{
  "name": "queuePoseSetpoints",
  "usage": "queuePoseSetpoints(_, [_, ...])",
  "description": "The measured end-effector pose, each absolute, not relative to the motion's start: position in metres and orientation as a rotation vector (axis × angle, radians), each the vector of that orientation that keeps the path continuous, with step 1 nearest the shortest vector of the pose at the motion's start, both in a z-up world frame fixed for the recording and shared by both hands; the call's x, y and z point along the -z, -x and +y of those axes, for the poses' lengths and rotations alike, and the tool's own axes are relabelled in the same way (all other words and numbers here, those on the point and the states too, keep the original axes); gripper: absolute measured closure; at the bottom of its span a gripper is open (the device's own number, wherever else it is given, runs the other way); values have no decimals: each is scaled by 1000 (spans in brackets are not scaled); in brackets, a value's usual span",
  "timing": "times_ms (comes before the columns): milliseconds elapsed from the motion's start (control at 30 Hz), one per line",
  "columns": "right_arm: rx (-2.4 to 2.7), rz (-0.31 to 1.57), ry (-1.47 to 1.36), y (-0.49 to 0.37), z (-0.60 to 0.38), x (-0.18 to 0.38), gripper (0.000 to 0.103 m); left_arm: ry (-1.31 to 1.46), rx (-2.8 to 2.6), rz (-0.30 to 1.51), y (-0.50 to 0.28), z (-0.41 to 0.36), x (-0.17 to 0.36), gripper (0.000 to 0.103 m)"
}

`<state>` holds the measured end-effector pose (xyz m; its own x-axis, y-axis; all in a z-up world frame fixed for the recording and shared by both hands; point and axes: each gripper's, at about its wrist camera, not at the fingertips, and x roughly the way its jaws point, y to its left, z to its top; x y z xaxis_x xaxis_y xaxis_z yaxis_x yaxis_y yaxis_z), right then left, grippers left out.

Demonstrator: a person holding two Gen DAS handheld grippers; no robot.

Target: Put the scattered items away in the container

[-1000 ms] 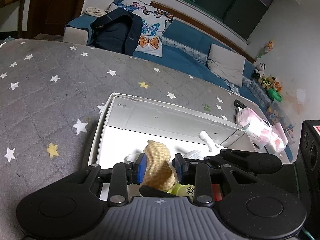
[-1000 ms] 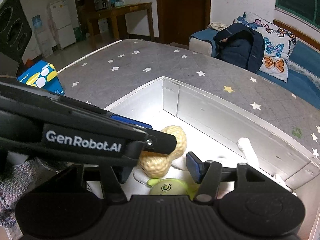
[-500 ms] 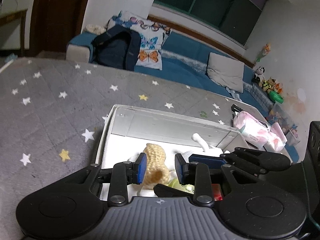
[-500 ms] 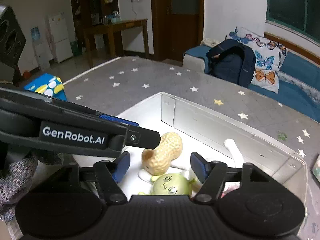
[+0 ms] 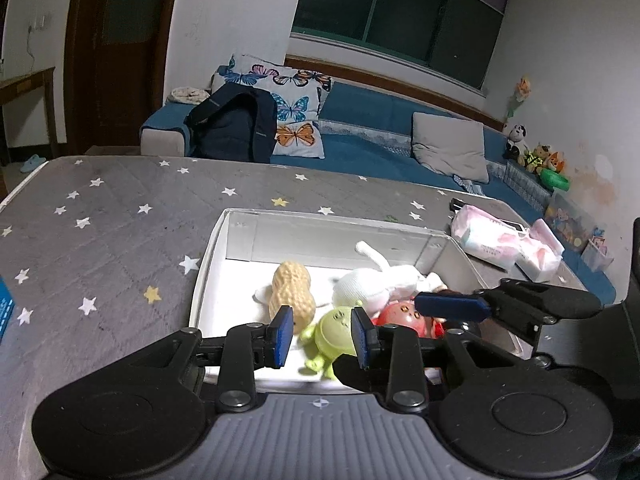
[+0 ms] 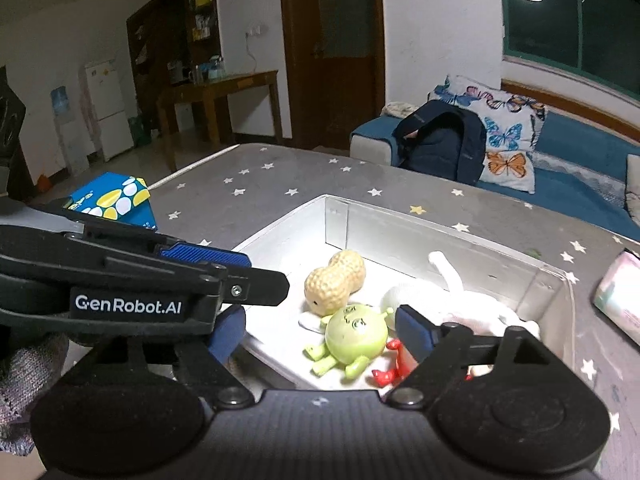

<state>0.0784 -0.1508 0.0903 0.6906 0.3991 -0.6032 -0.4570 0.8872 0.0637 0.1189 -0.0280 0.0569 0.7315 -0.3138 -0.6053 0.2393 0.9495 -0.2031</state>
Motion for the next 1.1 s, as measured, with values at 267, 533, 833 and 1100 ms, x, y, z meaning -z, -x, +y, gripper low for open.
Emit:
queuePoseSetpoints(267, [-439,647,51,-48,-160,-85,16,87,284,684,-91,-35,-51,69])
queuePoseSetpoints(533, [-403,634,13,-22,-169,-79,7,69,255,681,-68,-38,-43,69])
queuePoseSetpoints(833, [-333,642,45,3,-169,-65,0,53,230,709,-47,-42,-29,69])
queuePoseSetpoints(1100, [-285,652,50,15,-172,-58,0,12,195,717,-36,-48,-22,69])
